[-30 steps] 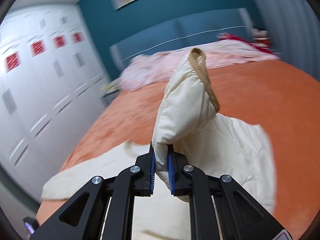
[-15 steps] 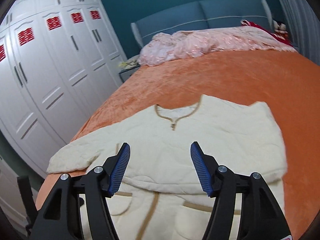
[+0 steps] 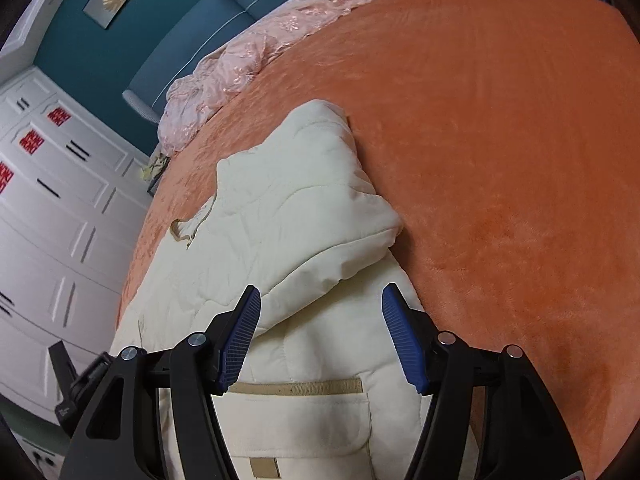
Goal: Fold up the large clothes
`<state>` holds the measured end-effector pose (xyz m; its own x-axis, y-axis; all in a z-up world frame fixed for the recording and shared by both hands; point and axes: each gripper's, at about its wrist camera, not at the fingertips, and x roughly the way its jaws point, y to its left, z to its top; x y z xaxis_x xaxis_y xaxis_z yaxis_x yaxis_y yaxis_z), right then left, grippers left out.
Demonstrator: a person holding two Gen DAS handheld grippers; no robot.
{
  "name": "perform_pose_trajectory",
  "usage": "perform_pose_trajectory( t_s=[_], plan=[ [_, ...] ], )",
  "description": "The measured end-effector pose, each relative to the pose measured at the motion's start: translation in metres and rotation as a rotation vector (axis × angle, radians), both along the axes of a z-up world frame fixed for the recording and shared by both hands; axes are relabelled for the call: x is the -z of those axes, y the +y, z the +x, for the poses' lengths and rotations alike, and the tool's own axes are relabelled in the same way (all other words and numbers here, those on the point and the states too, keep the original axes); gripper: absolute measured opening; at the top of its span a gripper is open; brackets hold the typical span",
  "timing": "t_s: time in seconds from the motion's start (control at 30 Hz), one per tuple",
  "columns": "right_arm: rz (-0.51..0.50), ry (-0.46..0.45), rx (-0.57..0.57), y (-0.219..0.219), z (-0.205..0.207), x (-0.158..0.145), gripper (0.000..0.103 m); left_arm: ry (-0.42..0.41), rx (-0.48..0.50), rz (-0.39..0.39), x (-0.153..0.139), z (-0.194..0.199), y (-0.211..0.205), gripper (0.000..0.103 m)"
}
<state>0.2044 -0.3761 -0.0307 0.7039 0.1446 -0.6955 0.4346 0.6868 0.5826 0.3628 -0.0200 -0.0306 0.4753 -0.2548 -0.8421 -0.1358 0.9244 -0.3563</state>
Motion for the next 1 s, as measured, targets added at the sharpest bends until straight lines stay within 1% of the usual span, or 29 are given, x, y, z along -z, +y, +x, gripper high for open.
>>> perform_pose_trajectory(
  t_s=[0.03,0.07,0.1,0.13,0.17,0.2,0.23,0.27,0.33,0.37,0.4,0.47,0.5,0.57,0.67,0.73,0.83,0.93,0.97,1.0],
  plan=[
    [0.029,0.002,0.015,-0.003,0.002,0.004,0.062,0.004,0.018,0.021,0.000,0.003,-0.003,0.042],
    [0.059,0.001,0.032,-0.007,0.005,0.009,0.062,0.001,0.027,0.038,0.000,0.004,-0.003,0.030],
    [0.084,-0.004,0.047,-0.011,0.007,0.012,0.062,-0.006,0.031,0.055,-0.002,0.006,-0.004,0.025],
    [0.107,-0.009,0.064,-0.013,0.010,0.014,0.058,-0.019,0.031,0.067,-0.005,0.007,-0.003,0.016],
    [0.122,-0.012,0.075,-0.017,0.014,0.014,0.050,-0.036,0.033,0.078,-0.010,0.008,-0.002,0.011],
    [0.134,-0.014,0.086,-0.019,0.018,0.014,0.047,-0.060,0.034,0.087,-0.016,0.009,-0.001,0.008],
    [0.141,-0.016,0.095,-0.021,0.022,0.013,0.037,-0.087,0.027,0.095,-0.024,0.009,0.002,0.007],
    [0.151,-0.024,0.091,-0.020,0.026,0.010,0.023,-0.121,0.021,0.110,-0.034,0.009,0.005,0.006],
    [0.158,-0.058,0.061,-0.018,0.034,-0.001,0.014,-0.184,0.004,0.127,-0.053,0.008,0.011,0.006],
    [0.126,-0.090,0.042,-0.010,0.035,-0.013,0.013,-0.212,-0.003,0.126,-0.061,0.006,0.017,0.006],
    [0.076,-0.118,0.016,-0.002,0.035,-0.025,0.012,-0.231,-0.011,0.135,-0.067,0.005,0.022,0.006],
    [-0.069,-0.144,-0.043,0.019,0.034,-0.044,0.012,-0.253,-0.022,0.171,-0.069,0.000,0.031,0.006],
    [-0.140,-0.137,-0.073,0.031,0.035,-0.047,0.012,-0.246,-0.020,0.197,-0.063,-0.002,0.033,0.006],
    [-0.216,-0.072,-0.113,0.044,0.041,-0.034,0.012,-0.196,-0.011,0.252,-0.041,0.000,0.035,0.006],
    [-0.248,0.012,-0.115,0.048,0.045,-0.008,0.012,-0.124,0.000,0.278,-0.009,-0.002,0.035,0.006],
    [-0.251,0.036,-0.117,0.045,0.043,0.004,0.012,-0.113,0.001,0.290,0.003,-0.004,0.034,0.006],
    [-0.269,0.055,-0.126,0.043,0.040,0.014,0.012,-0.112,0.002,0.305,0.011,-0.006,0.031,0.006],
    [-0.299,0.075,-0.135,0.044,0.040,0.017,0.014,-0.112,0.014,0.347,0.016,-0.006,0.026,0.008],
    [-0.301,0.077,-0.134,0.044,0.038,0.015,0.021,-0.115,0.019,0.365,0.016,-0.007,0.023,0.008],
    [-0.306,0.084,-0.128,0.043,0.036,0.012,0.023,-0.120,0.024,0.380,0.014,-0.009,0.022,0.009]
  ],
)
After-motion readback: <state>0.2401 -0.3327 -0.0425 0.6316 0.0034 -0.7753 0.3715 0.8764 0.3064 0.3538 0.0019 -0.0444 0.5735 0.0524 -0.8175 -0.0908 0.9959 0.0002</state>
